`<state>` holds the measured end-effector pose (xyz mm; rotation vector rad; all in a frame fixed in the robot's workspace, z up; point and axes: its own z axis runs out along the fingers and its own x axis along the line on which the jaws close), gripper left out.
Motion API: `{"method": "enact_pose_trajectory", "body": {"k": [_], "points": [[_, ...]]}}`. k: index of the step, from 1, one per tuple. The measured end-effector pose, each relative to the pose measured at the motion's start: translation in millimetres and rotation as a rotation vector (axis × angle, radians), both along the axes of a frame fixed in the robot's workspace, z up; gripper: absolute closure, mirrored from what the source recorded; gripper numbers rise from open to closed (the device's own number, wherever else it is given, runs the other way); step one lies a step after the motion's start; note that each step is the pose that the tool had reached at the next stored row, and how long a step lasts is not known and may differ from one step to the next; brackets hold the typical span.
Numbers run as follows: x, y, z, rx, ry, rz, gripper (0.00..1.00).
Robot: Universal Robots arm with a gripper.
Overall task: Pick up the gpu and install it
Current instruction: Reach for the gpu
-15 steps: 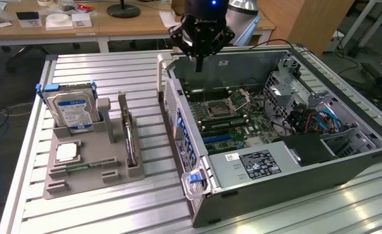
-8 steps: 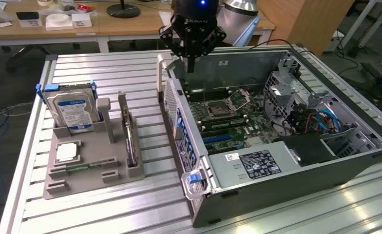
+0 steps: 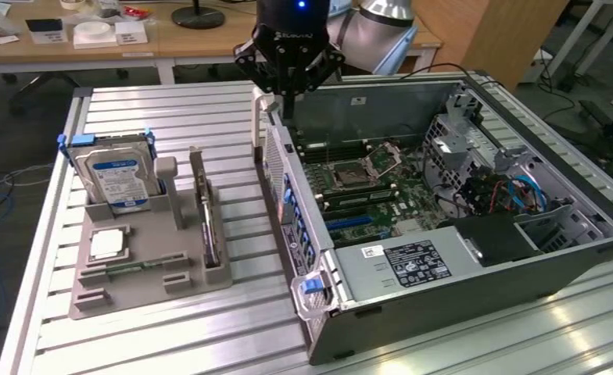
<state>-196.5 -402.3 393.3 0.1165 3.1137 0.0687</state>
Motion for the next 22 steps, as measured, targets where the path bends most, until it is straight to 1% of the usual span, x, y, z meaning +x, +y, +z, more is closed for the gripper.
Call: {"method": "enact_pose_trajectory", "body": {"k": [5,12,14,17,22], "points": [[-18.4,-3.2,0.0,0.0000,0.0000,0.000,0.89],[-43.6,-11.1,0.0,0.0001,-0.0001,0.000,0.89],[-48.2,-13.8,-0.1,0.0001,-0.0001,0.002,0.89],[-54.4,-16.6,-0.1,0.0001,-0.0001,0.009,0.89],[-61.8,-18.7,-0.2,0.0001,-0.0001,0.033,0.89]]}}
